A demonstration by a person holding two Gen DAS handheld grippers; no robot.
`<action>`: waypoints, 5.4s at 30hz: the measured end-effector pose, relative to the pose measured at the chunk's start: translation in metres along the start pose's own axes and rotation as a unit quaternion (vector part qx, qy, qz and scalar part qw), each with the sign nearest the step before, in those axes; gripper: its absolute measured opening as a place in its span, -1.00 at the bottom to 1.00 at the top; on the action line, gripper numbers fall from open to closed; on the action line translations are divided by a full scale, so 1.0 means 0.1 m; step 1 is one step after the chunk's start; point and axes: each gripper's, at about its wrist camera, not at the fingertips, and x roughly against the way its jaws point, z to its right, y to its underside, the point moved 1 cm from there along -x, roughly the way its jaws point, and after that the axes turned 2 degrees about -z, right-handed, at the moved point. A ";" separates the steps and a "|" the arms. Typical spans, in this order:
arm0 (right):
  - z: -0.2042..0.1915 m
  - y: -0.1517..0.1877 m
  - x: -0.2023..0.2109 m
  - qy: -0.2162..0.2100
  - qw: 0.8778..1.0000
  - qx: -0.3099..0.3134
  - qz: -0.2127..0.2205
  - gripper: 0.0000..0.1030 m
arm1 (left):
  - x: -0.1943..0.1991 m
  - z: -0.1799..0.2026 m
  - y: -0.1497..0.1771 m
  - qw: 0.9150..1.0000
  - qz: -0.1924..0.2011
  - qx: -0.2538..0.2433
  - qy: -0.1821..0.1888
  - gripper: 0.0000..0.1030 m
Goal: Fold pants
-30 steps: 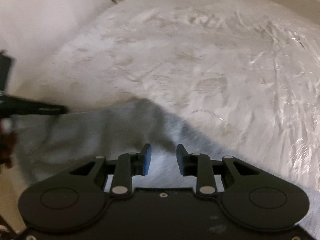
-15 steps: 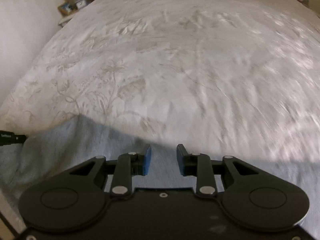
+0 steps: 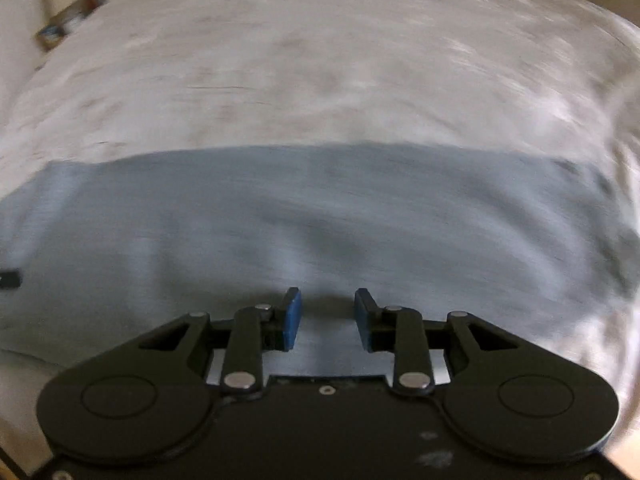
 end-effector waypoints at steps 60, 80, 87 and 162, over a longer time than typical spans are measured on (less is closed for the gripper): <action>2.84 -0.68 -0.34 -0.245 0.951 -0.187 -0.037 -0.72 | -0.53 2.54 -0.70 0.996 -0.032 -0.083 0.032 -0.91; 2.15 -1.18 0.51 -0.292 0.944 -0.156 0.022 -0.72 | -0.32 2.24 -0.16 0.994 -0.038 -0.063 0.076 -0.90; 1.30 -1.33 0.84 -0.306 0.945 -0.112 0.035 -0.72 | -0.05 1.51 -0.13 0.997 -0.017 0.010 0.079 -0.89; -1.56 0.03 0.21 -0.178 0.971 0.123 -0.103 -0.69 | 0.34 -0.74 0.14 0.997 -0.046 0.056 -0.029 -0.79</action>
